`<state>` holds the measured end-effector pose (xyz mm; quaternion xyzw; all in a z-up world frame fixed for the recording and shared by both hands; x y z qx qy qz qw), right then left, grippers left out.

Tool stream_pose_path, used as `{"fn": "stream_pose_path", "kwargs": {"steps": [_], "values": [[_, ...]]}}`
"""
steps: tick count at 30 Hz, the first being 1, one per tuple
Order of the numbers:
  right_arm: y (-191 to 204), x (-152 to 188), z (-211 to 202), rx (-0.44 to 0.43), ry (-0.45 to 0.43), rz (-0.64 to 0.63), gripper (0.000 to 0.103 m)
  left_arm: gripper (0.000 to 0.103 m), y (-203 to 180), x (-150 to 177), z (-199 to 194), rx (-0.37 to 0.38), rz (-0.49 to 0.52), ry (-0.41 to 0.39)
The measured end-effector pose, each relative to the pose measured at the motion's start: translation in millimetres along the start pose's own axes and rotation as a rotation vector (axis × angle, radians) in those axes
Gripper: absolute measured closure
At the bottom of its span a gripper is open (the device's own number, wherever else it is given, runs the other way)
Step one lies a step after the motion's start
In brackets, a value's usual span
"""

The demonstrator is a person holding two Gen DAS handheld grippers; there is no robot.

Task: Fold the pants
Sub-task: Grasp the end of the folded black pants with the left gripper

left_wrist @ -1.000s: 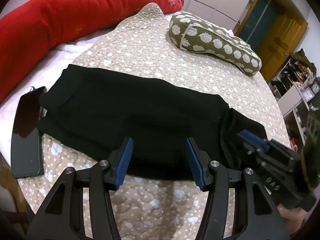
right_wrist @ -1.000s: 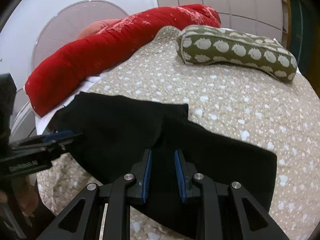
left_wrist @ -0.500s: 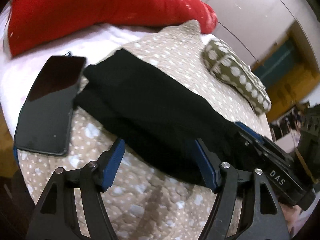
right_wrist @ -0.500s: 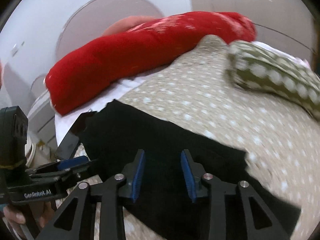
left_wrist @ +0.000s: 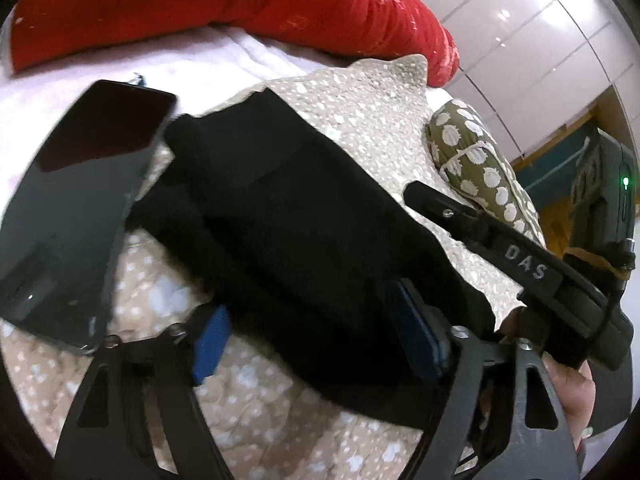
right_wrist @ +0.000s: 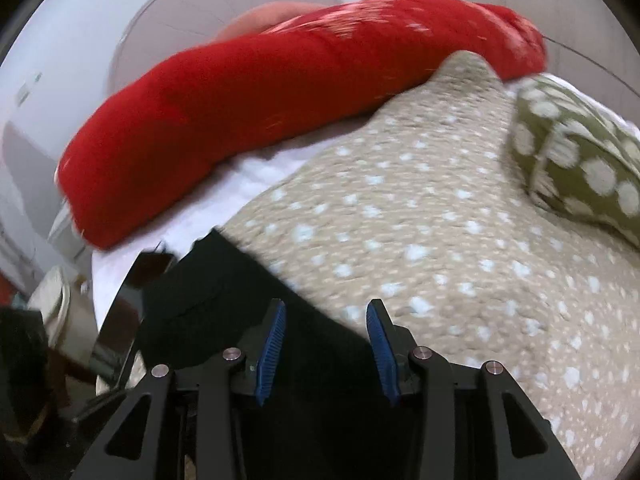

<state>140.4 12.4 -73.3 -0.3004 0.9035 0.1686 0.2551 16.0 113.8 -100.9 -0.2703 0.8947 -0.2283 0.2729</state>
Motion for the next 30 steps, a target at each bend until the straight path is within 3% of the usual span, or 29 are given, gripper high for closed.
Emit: {"fn": "stream_pose_path", "kwargs": {"steps": [5, 6, 7, 8, 9, 13, 15, 18, 22, 26, 28, 30], "values": [[-29.6, 10.4, -22.2, -0.001, -0.038, 0.109, 0.063, 0.021, 1.2, -9.7, 3.3, 0.060, -0.077, -0.038], [-32.4, 11.9, -25.9, 0.004, -0.042, 0.112, 0.062, 0.041, -1.6, -12.1, 4.7, 0.069, -0.081, -0.046], [-35.6, 13.8, -30.4, 0.010, -0.049, 0.117, 0.063, 0.071, -3.4, -13.1, 6.7, 0.062, -0.073, -0.040], [-38.4, 15.3, -35.4, 0.012, -0.056, 0.121, 0.063, 0.083, -5.7, -14.0, 9.9, 0.030, -0.055, -0.025], [-41.3, 16.4, -40.8, 0.011, -0.066, 0.127, 0.063, 0.085, -8.2, -14.5, 9.9, 0.022, -0.038, -0.029], [-44.1, 12.7, -58.9, -0.006, -0.089, 0.131, 0.062, 0.086, -36.1, -8.0, -8.7, -0.047, 0.150, -0.122], [-39.1, 6.2, -68.1, -0.028, -0.104, 0.120, 0.062, 0.086, -58.4, 2.5, -19.0, -0.092, 0.293, -0.187], [-20.3, -7.5, -79.6, -0.129, -0.104, 0.090, 0.060, 0.086, -80.7, 18.8, -21.4, -0.145, 0.439, -0.236], [7.6, -24.9, -91.0, -0.278, -0.094, 0.092, 0.049, 0.086, -93.5, 31.1, -14.8, -0.188, 0.526, -0.267], [37.0, -47.2, -87.2, -0.415, 0.001, 0.106, 0.041, 0.086, -100.7, 38.2, -11.9, -0.220, 0.582, -0.291], [49.5, -52.7, -84.1, -0.409, 0.044, 0.097, 0.041, 0.086, -103.9, 42.3, -10.6, -0.238, 0.610, -0.300], [67.1, -56.3, -74.4, -0.341, 0.104, 0.026, 0.041, 0.086, -104.7, 44.4, -12.2, -0.247, 0.629, -0.316]]}}
Point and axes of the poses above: each gripper's, at about its wrist camera, not at the fingertips, and z roughly the way its jaws point, y to its left, x to its underside, the point moved 5 cm from there along z, roughly the way its jaws point, and after that the axes turned 5 degrees about y, right-handed, at the moved point
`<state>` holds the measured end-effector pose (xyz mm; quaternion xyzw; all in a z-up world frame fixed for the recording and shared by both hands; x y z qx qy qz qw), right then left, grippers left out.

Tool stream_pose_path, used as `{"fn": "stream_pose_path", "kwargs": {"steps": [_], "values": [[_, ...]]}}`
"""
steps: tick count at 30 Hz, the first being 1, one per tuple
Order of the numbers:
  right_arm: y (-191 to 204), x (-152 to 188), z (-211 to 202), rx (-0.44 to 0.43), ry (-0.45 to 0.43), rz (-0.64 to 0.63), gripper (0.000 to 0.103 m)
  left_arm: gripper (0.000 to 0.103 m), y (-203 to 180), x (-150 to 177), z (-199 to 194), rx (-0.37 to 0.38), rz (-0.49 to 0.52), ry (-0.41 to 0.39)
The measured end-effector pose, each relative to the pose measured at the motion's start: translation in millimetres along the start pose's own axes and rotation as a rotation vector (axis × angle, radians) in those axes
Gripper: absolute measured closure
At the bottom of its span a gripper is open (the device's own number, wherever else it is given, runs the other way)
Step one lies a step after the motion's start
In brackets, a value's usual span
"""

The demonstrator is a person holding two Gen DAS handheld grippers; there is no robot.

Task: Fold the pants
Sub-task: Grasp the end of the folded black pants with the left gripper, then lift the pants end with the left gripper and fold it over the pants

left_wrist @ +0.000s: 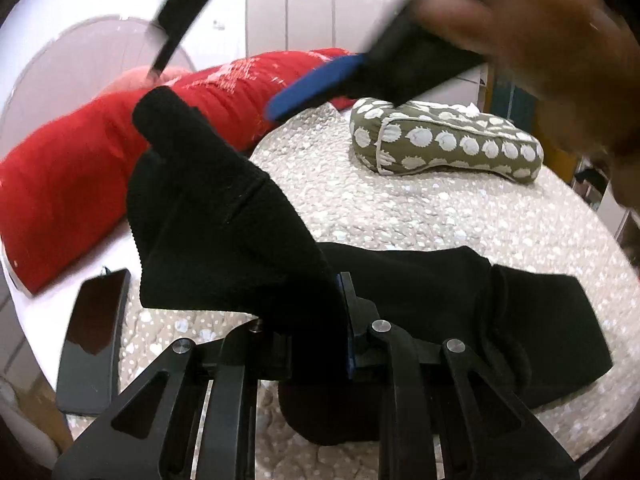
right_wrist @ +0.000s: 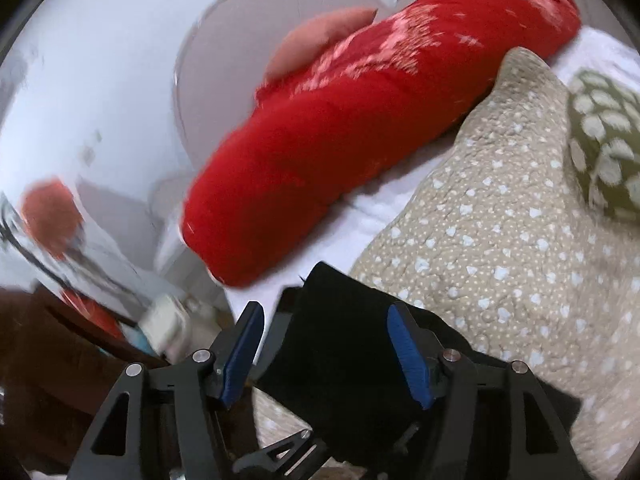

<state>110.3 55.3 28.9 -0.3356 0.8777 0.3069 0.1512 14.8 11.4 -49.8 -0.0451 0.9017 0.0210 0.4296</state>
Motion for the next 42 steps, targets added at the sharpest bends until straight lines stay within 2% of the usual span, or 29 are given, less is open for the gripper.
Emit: {"fn": "stream_pose_path", "kwargs": {"steps": [4, 10, 12, 14, 15, 17, 19, 20, 21, 24, 27, 29, 30, 34, 36, 37, 38, 39, 42], "values": [[2.0, 2.2, 15.7, 0.094, 0.113, -0.035, 0.041, 0.086, 0.2, 3.7, 1.9, -0.042, 0.042, -0.001], [5.7, -0.6, -4.4, 0.051, 0.114, -0.063, 0.041, 0.086, -17.3, 7.4, -5.6, -0.049, 0.127, -0.040], [6.4, 1.1, 2.3, 0.080, 0.152, -0.068, 0.041, 0.086, -26.4, 8.1, -6.4, -0.057, 0.169, -0.052], [7.1, 7.1, 10.1, 0.147, 0.189, -0.099, 0.042, 0.086, -32.9, 9.5, -6.9, -0.067, 0.200, -0.059], [6.3, 10.9, 10.7, 0.184, 0.189, -0.117, 0.045, 0.086, -34.4, 10.4, -7.1, -0.065, 0.207, -0.059], [1.2, 21.8, -1.5, 0.240, 0.127, -0.144, 0.081, 0.086, -33.2, 10.9, -7.0, -0.048, 0.200, -0.049], [-6.3, 32.3, -20.3, 0.266, 0.058, -0.168, 0.087, 0.086, -33.0, 12.9, -13.7, 0.005, 0.210, -0.052], [-12.3, 37.9, -31.2, 0.297, 0.020, -0.169, 0.090, 0.086, -33.0, 14.8, -21.0, 0.058, 0.216, -0.062], [-24.5, 45.5, -47.7, 0.338, -0.023, -0.145, 0.091, 0.084, -34.1, 14.5, -30.1, 0.154, 0.220, -0.077], [-57.3, 72.6, -92.0, 0.345, -0.117, -0.049, 0.096, 0.070, -26.4, 10.1, -53.8, 0.325, 0.210, -0.093], [-91.0, 110.1, -133.7, 0.345, -0.197, 0.054, 0.101, 0.069, -17.4, -3.6, -68.4, 0.387, 0.173, -0.105], [-120.7, 141.8, -153.2, 0.362, -0.233, 0.150, 0.101, 0.061, -14.8, -10.1, -67.3, 0.409, 0.142, -0.088], [-135.0, 156.5, -157.4, 0.370, -0.243, 0.203, 0.101, 0.052, -14.6, -11.6, -63.0, 0.395, 0.129, -0.075], [-171.8, 199.2, -146.7, 0.333, -0.260, 0.346, 0.101, 0.052, -17.2, -5.9, -44.9, 0.308, 0.150, -0.023], [-170.2, 202.2, -139.8, 0.179, -0.313, 0.393, 0.096, 0.052, -14.3, -2.6, -40.7, 0.316, 0.139, -0.007], [-168.5, 199.5, -136.7, 0.125, -0.323, 0.401, 0.076, 0.052, -13.5, 0.8, -40.5, 0.319, 0.132, 0.000], [-166.0, 192.7, -130.7, 0.083, -0.324, 0.405, 0.050, 0.052, -12.0, 1.5, -40.0, 0.318, 0.126, 0.004], [-162.4, 185.3, -123.7, 0.069, -0.326, 0.408, 0.045, 0.052, -11.7, 2.5, -41.2, 0.315, 0.124, 0.002], [-164.9, 159.8, -100.3, 0.022, -0.315, 0.446, 0.045, 0.052, -6.1, 0.9, -39.5, 0.285, 0.114, -0.003]]}}
Point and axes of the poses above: each gripper's, at about its wrist camera, not at the fingertips, and z roughly the way its jaws point, y to its left, x to its underside, the point moved 5 cm from there along z, roughly the way its jaws point, and after that the axes turned 5 degrees about y, right-handed, at the moved point
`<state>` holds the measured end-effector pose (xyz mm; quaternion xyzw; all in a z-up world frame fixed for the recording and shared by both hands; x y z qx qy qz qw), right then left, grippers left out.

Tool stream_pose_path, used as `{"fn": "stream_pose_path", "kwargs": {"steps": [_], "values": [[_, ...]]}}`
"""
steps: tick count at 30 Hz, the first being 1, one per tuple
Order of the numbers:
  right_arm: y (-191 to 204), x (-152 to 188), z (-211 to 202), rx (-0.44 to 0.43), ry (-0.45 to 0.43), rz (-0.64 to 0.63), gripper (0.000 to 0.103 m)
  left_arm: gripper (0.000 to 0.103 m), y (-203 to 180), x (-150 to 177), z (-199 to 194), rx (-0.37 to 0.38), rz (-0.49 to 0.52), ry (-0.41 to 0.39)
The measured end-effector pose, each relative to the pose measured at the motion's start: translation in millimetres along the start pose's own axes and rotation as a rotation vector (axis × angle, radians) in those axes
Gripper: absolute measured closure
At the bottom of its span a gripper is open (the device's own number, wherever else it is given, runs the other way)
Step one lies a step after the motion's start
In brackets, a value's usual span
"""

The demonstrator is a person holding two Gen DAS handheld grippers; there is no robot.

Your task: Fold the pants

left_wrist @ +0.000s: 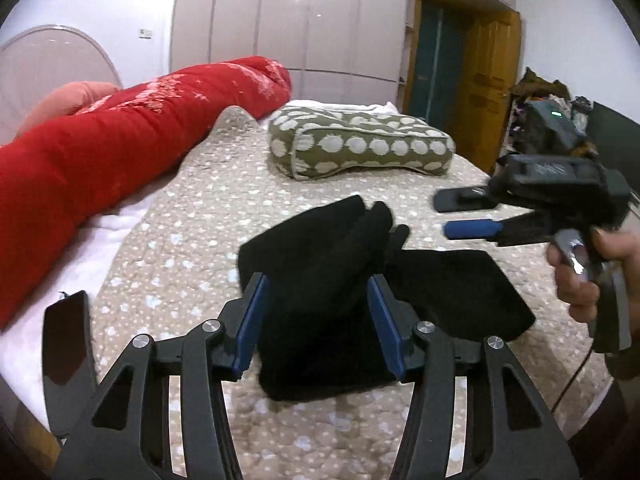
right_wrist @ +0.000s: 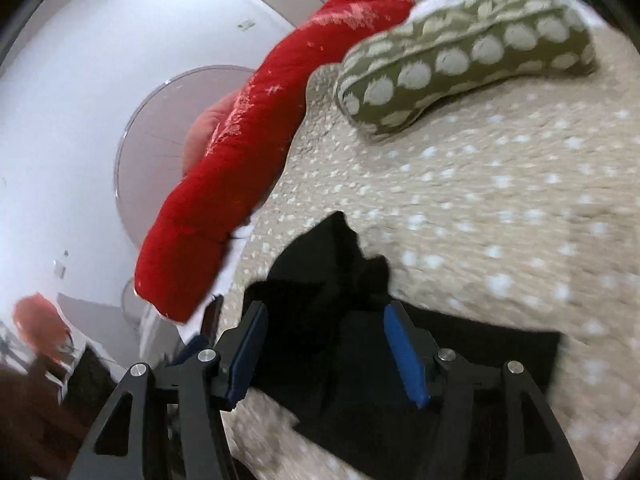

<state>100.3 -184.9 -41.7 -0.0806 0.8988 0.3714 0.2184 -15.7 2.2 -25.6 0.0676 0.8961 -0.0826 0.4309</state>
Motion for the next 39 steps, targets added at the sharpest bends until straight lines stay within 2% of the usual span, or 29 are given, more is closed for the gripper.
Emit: {"fn": "stream_pose_path", "kwargs": {"steps": [2, 3, 5, 7, 9, 10, 11, 13, 15, 18, 22, 26, 29, 32, 34, 36, 37, 39], "values": [[0.3, -16.3, 23.9, -0.014, 0.018, 0.056, 0.042, 0.052, 5.4, -1.0, 2.5, -0.003, -0.013, 0.004], [-0.8, -24.0, 37.0, 0.000, 0.037, 0.071, 0.042, 0.051, 8.8, -1.8, 5.5, -0.005, -0.024, 0.009], [-7.8, -35.0, 59.9, 0.064, 0.076, 0.096, 0.042, 0.043, 12.0, -3.4, 12.2, 0.010, -0.041, 0.013], [-8.8, -39.1, 78.3, 0.088, 0.115, 0.086, 0.042, 0.040, 8.9, -2.2, 23.6, 0.048, -0.038, 0.040], [-4.8, -39.1, 85.3, 0.132, 0.117, 0.043, 0.060, 0.040, -0.6, 4.4, 34.5, 0.060, 0.000, 0.069], [-1.0, -39.6, 83.1, 0.129, 0.091, 0.022, 0.091, 0.040, -4.4, 8.2, 38.6, 0.065, 0.013, 0.083], [4.2, -39.1, 79.0, 0.128, 0.071, -0.001, 0.097, 0.040, -7.5, 12.0, 42.4, 0.073, 0.019, 0.099], [19.6, -35.7, 61.5, 0.121, 0.029, -0.053, 0.098, 0.040, -11.0, 16.5, 43.2, 0.079, 0.025, 0.101], [34.5, -32.8, 40.6, 0.070, -0.011, -0.082, 0.098, 0.040, -11.9, 13.9, 37.5, 0.105, 0.020, 0.096], [53.5, -20.5, -6.5, -0.010, -0.070, -0.121, 0.098, 0.040, -15.4, 2.9, 14.5, 0.193, 0.016, 0.052], [43.6, -1.5, -64.3, -0.006, -0.156, -0.127, 0.098, 0.037, -27.8, -9.6, -15.8, 0.233, 0.075, -0.006], [-10.6, 18.7, -87.9, 0.107, -0.185, -0.035, 0.098, 0.037, -45.9, -7.8, -16.7, 0.239, 0.123, 0.005], [-64.3, 27.9, -82.1, 0.268, -0.155, 0.044, 0.098, 0.037, -54.2, -3.0, -2.6, 0.211, 0.141, 0.042], [-90.1, 27.2, -68.5, 0.304, -0.113, 0.067, 0.098, 0.037, -60.7, -2.1, 14.6, 0.192, 0.135, 0.083], [-88.9, 24.7, -70.4, 0.275, -0.135, 0.081, 0.097, 0.037, -62.0, -6.6, 23.3, 0.163, 0.144, 0.094], [-79.1, 23.4, -80.9, 0.280, -0.155, 0.059, 0.086, 0.038, -61.9, -15.5, 29.1, 0.127, 0.164, 0.096], [-76.7, 25.4, -93.1, 0.311, -0.174, 0.048, 0.073, 0.037, -60.6, -19.0, 31.3, 0.116, 0.163, 0.098], [-66.0, 31.9, -112.3, 0.337, -0.220, -0.003, 0.072, 0.037, -58.5, -26.3, 36.9, 0.124, 0.145, 0.107]]}}
Point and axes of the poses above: each gripper's, at about its wrist camera, not at the fingertips, and z roughly the way its jaws point, y to its left, x to its underside, the point moved 5 cm from there along z, roughly the way its jaws point, and after that the axes turned 5 degrees about y, right-handed, at the moved point
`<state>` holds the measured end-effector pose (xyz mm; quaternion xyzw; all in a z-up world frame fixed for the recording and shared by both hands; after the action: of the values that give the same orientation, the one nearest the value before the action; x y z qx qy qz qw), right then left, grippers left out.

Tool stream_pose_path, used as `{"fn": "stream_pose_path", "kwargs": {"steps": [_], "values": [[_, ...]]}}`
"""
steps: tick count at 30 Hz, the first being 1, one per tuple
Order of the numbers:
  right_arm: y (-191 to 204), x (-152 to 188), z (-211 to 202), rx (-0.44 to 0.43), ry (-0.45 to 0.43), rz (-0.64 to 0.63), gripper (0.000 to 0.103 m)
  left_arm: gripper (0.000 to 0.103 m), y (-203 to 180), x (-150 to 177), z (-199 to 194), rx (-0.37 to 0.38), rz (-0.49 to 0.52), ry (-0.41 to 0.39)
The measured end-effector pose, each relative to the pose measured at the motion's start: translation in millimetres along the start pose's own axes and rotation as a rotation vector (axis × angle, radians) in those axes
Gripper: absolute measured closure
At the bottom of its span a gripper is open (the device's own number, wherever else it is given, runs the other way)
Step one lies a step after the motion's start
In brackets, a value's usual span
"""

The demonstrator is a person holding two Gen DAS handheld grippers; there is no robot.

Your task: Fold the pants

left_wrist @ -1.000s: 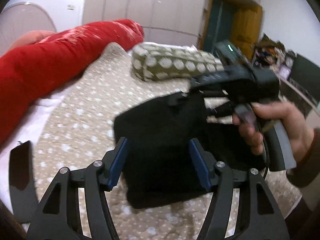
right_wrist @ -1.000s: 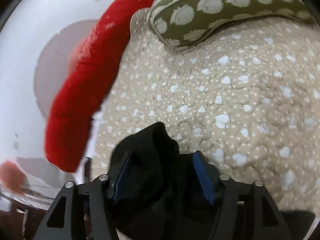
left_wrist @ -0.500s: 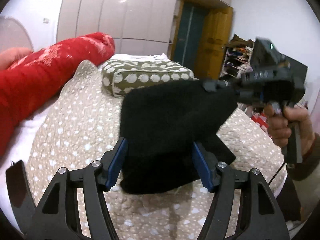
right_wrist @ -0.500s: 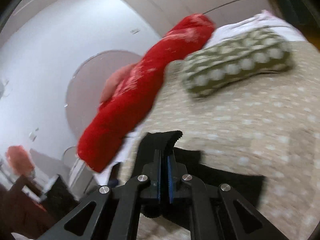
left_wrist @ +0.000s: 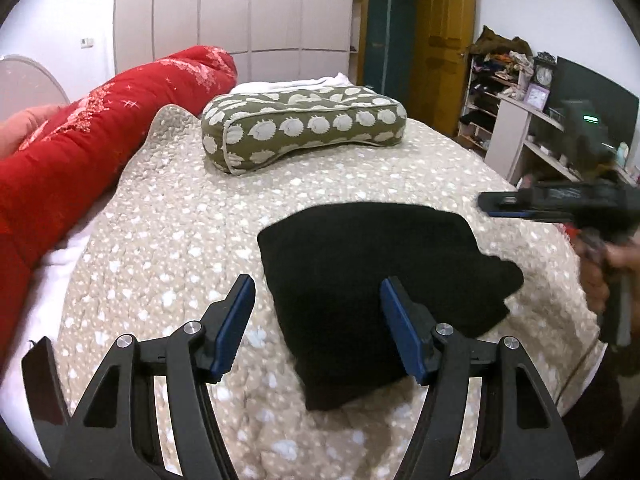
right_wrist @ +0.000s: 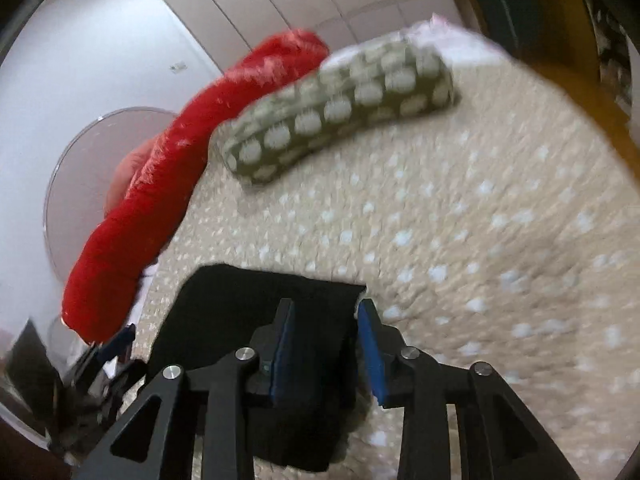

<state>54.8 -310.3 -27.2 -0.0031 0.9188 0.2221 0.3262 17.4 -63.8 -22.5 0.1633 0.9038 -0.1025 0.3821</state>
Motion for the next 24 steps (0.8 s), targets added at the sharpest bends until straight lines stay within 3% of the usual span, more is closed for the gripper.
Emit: {"fn": "stream_pose_path", "kwargs": {"steps": [3, 5, 8, 11, 15, 20, 24], "values": [[23.2, 6.4, -10.4, -0.075, -0.003, -0.073, 0.072, 0.037, -1.9, -1.5, 7.9, 0.020, -0.014, 0.020], [42.7, 20.5, 1.0, -0.096, 0.048, -0.159, 0.072, 0.037, -4.8, 5.4, 16.8, 0.020, -0.016, 0.049], [58.3, 54.7, 36.9, 0.009, 0.155, -0.280, 0.073, 0.037, -3.4, 24.5, 29.5, 0.010, -0.037, 0.105], [54.9, 77.1, 36.3, 0.050, 0.114, -0.336, 0.073, 0.034, -0.5, 37.2, 35.9, 0.031, -0.065, 0.127], [44.6, 62.9, 15.9, -0.007, 0.097, -0.228, 0.073, 0.034, 1.4, 31.4, 29.4, 0.039, -0.099, 0.123], [43.4, 37.6, 2.9, 0.037, 0.021, -0.215, 0.073, 0.034, 0.7, 9.8, 14.8, 0.009, -0.104, 0.059], [58.5, 27.2, 19.7, 0.037, 0.013, -0.222, 0.073, 0.034, 7.2, -6.5, 29.5, -0.046, -0.130, 0.068]]}}
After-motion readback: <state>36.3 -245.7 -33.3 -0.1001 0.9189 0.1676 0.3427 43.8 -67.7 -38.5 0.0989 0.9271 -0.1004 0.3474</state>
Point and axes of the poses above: each gripper's, at about its wrist camera, not at the fingertips, and z roughly the way its jaws point, y to its left, x to its underside, the point moved 5 cm from there along z, roughly the way its jaws point, and after that the axes turned 5 degrees about y, right-handed, at the moved point
